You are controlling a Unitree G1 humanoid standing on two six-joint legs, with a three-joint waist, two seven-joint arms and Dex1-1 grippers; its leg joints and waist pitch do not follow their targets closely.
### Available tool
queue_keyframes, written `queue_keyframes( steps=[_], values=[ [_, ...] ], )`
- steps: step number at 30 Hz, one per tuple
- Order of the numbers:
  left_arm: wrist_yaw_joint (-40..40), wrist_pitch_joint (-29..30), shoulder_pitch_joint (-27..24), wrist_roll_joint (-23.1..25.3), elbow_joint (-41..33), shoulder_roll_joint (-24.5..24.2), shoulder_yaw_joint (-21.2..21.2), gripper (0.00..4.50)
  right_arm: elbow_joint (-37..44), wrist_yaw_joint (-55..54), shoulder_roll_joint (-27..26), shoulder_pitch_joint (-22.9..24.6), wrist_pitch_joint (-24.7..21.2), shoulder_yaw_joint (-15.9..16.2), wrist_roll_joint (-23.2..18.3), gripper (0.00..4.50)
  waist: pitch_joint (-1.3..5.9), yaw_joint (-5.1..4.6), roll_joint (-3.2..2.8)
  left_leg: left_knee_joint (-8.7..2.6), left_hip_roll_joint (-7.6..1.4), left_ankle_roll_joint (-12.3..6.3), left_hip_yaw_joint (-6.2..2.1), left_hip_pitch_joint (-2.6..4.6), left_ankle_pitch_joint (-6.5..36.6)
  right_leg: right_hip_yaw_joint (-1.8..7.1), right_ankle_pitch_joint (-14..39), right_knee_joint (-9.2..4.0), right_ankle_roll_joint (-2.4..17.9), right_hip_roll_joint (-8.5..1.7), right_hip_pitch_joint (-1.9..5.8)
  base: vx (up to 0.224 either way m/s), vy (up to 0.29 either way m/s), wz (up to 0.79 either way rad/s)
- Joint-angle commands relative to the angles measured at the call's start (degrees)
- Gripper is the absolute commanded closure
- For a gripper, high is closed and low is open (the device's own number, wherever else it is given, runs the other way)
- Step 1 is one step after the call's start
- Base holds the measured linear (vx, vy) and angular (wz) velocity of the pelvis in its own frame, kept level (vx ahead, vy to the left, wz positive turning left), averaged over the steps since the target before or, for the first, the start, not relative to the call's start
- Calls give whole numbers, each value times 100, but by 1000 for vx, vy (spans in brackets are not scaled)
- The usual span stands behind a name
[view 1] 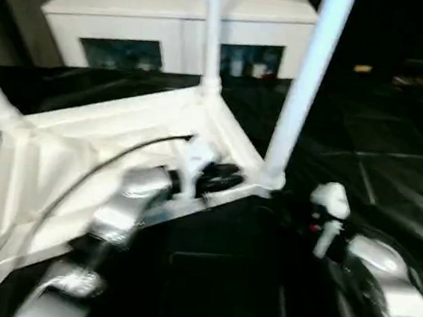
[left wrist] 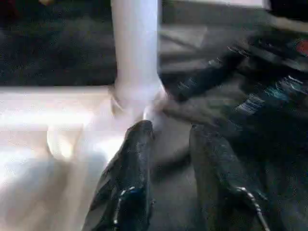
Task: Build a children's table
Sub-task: Rotate leg to tighten
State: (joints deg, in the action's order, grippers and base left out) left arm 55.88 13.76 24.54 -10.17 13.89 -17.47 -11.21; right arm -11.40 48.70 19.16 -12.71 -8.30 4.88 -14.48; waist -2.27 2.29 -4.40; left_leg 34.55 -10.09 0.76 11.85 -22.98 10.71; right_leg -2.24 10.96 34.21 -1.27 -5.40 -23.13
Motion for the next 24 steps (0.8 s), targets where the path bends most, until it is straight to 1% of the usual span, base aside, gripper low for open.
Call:
queue_keyframes(
  steps=[1,2,3,4,5,6,7,8,9,10,11,12,13,14,15,16,17,18,20,22,23,24],
  values=[
    [350,557,-235,-67,-563,-422,-149,278,-383,-220,-128,-269,67,156,324,182,371,21,101,-410,-326,-549,-164,191,816,136,551,-278,1652,-279,200,0,0,0],
    [431,716,-331,-80,-727,-566,-190,270,-519,-283,-180,-366,108,185,396,182,348,-24,90,-443,-309,-474,-168,164,867,130,650,-279,1625,-253,208,0,0,0],
    [522,905,-447,-125,-936,-727,-220,267,-685,-368,-238,-492,135,209,463,182,339,-20,92,-438,-305,-379,-141,219,990,145,752,-313,1586,-237,173,0,0,0],
    [582,1065,-542,-179,-1116,-850,-222,266,-838,-456,-286,-616,139,224,511,182,346,-14,111,-433,-308,-348,-145,230,994,151,729,-306,1598,-244,171,0,0,0],
    [628,1261,-677,-205,-1350,-1029,-221,259,-1171,-697,-364,-862,187,226,635,182,341,-11,96,-448,-302,-313,-144,212,948,151,669,-293,1614,-239,185,0,0,0],
    [635,1351,-729,-222,-1455,-1100,-220,241,-1295,-790,-389,-954,205,231,678,182,345,-20,77,-454,-300,-257,-151,209,894,143,585,-266,1624,-234,183,0,0,0],
    [635,1436,-806,-211,-1591,-1207,-232,231,-1525,-942,-426,-1107,254,228,745,182,345,-18,78,-447,-288,-221,-137,234,945,141,594,-274,1611,-221,175,0,0,0],
    [592,1497,-881,-135,-1707,-1297,-241,225,-1860,-1225,-467,-1317,334,188,857,182,334,-10,110,-457,-294,-169,-132,233,979,149,601,-285,1608,-232,172,0,0,0],
    [538,1532,-929,-65,-1764,-1340,-235,222,-2132,-1466,-494,-1484,397,143,941,182,330,-15,102,-459,-282,-147,-133,221,987,152,629,-281,1595,-230,182,0,0,0],
    [538,1532,-929,-65,-1764,-1340,-235,213,-2132,-1466,-494,-1484,397,143,941,182,338,-14,96,-456,-276,-118,-132,225,998,152,651,-278,1593,-237,185,0,0,0],
    [486,1562,-963,-17,-1804,-1366,-225,202,-2340,-1653,-512,-1610,443,102,996,182,331,8,98,-452,-275,-76,-117,253,1073,160,729,-305,1548,-236,171,0,0,0],
    [333,1588,-1002,61,-1875,-1386,-214,184,-2730,-2021,-517,-1830,540,21,1117,182,329,-2,104,-457,-279,-29,-128,238,1105,165,751,-292,1547,-241,175,0,0,0],
    [297,1590,-1008,78,-1885,-1386,-211,179,-2804,-2096,-515,-1871,558,6,1141,182,326,-7,120,-464,-268,-10,-128,223,1091,160,789,-302,1522,-236,191,0,0,0],
    [59,1609,-992,189,-1862,-1318,-214,179,-3253,-2631,-491,-2102,640,-115,1260,182,331,-1,117,-453,-266,48,-114,254,1149,167,860,-309,1498,-233,163,0,0,0],
    [0,1619,-983,214,-1844,-1291,-218,171,-3366,-2792,-481,-2158,652,-147,1289,182,325,8,116,-453,-261,63,-113,259,1193,172,923,-322,1484,-234,162,0,0,0],
    [0,1619,-983,214,-1844,-1291,-218,171,-3366,-2792,-481,-2158,652,-147,1289,182,326,20,110,-455,-263,82,-110,270,1236,175,974,-328,1460,-229,154,0,0,0],
    [-100,1632,-953,274,-1824,-1260,-246,171,-3571,-3058,-463,-2256,705,-201,1325,182,324,44,112,-452,-259,116,-104,281,1314,183,1061,-342,1404,-225,146,0,0,0],
    [-267,1637,-914,329,-1816,-1185,-264,146,-3881,-3447,-442,-2395,812,-306,1351,182,339,40,115,-454,-256,151,-116,264,1263,175,994,-324,1387,-220,160,0,0,0],
    [-449,1555,-873,364,-1788,-1061,-250,138,-4180,-3820,-419,-2511,898,-438,1327,182,349,45,127,-440,-246,168,-114,249,1204,173,863,-312,1372,-220,176,0,0,0],
    [-598,1452,-838,390,-1745,-940,-231,135,-4400,-4109,-388,-2584,967,-539,1297,182,366,44,142,-422,-233,124,-118,214,1075,166,674,-288,1358,-217,209,0,0,0],
    [-669,1400,-827,397,-1729,-880,-223,126,-4526,-4241,-368,-2627,1030,-578,1289,182,374,30,156,-407,-220,65,-116,193,967,162,541,-276,1377,-216,222,0,0,0],
    [-702,1370,-825,400,-1723,-850,-221,126,-4588,-4297,-356,-2647,1071,-596,1286,182,386,28,166,-390,-215,-6,-114,180,886,157,451,-266,1399,-224,237,0,0,0]
  ],
)
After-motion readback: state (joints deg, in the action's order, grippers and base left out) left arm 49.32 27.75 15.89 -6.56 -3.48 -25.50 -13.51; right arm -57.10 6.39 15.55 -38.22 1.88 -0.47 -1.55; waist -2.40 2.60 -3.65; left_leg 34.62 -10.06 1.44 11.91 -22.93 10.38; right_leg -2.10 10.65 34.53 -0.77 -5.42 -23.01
